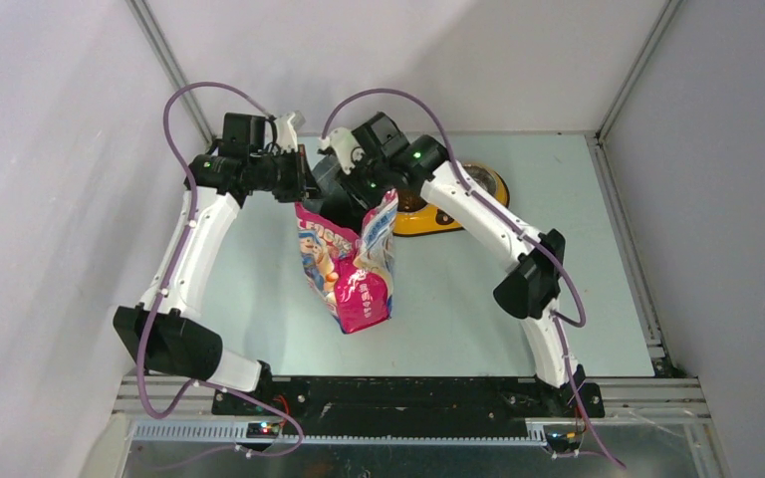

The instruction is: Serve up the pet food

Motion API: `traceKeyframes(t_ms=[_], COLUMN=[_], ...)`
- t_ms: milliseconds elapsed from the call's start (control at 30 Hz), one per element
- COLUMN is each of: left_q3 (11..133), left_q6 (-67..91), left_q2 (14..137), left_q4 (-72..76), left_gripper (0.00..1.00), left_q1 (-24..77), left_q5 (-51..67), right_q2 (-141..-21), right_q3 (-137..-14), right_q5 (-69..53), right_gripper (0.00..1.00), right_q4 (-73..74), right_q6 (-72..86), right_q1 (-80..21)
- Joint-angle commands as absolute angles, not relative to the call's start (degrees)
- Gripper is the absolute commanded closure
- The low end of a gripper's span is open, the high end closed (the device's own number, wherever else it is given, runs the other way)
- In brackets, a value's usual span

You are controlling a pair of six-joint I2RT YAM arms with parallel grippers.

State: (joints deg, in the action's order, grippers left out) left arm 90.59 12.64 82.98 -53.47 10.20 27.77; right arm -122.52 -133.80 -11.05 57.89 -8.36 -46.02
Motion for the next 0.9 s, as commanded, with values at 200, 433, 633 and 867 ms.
traceKeyframes(t_ms=[200,433,633,867], left_q3=[93.89,95.22,95.38,94.76], left_q6=[13.14,10.39,10.70,10.39], left_q2=[83.57,85.91,86.34,85.71], left_q4=[-51.18,-52.04,-51.54,-51.39], left_gripper=[1.00,1.00,1.00,1.00], left_q1=[10.37,10.11,10.11,10.06], left_q5=[29.55,26.45,22.30,21.62], right_q2=[-125.28,-124.04,-123.24,-123.84], right_q3=[-122.13,-115.68,-114.64,-119.05], right_q5=[-10.09,-17.48,-32.16,-45.06], right_gripper=[1.00,1.00,1.00,1.00], right_q4=[55.50,55.92,55.85,55.91], right_q6=[-15.00,-10.79,-5.81,-2.17], right_q1=[-47.40,-47.44,-45.73,-44.26])
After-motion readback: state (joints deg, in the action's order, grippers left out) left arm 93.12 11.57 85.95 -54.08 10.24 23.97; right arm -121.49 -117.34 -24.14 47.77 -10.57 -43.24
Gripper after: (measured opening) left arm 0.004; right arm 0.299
